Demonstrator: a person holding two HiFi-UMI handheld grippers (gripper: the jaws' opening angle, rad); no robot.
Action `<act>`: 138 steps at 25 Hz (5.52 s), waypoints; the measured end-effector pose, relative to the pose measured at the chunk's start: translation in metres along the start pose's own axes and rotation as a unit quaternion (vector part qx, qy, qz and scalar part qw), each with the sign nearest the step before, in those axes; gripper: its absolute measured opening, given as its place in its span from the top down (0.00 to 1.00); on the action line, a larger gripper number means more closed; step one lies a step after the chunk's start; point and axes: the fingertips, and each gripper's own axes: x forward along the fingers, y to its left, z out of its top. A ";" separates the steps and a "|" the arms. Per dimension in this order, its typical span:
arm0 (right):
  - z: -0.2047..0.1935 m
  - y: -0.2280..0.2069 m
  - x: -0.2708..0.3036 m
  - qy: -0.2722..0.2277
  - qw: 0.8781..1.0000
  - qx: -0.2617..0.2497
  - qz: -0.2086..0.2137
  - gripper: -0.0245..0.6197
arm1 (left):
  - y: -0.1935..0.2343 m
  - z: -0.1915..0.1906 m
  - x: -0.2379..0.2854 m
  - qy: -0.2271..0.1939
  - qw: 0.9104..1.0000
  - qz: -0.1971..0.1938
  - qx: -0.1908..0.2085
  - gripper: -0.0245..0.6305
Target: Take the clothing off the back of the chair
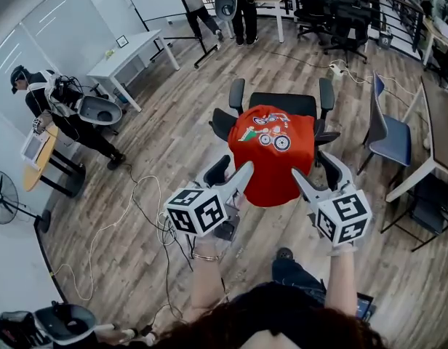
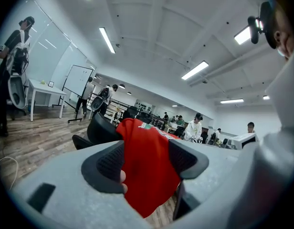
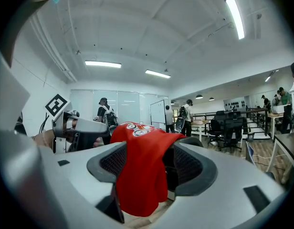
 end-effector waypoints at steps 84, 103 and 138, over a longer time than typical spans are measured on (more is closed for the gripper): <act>0.049 0.105 -0.069 -0.067 0.991 -0.068 0.090 0.87 | -0.133 0.000 -0.071 0.003 0.985 -0.154 0.081 0.81; 0.054 0.158 -0.119 -0.074 0.990 -0.082 0.087 0.87 | -0.160 -0.007 -0.140 -0.012 0.984 -0.159 0.084 0.81; 0.032 0.221 -0.152 -0.044 0.993 -0.073 0.086 0.87 | -0.161 -0.036 -0.209 -0.011 0.988 -0.125 0.090 0.81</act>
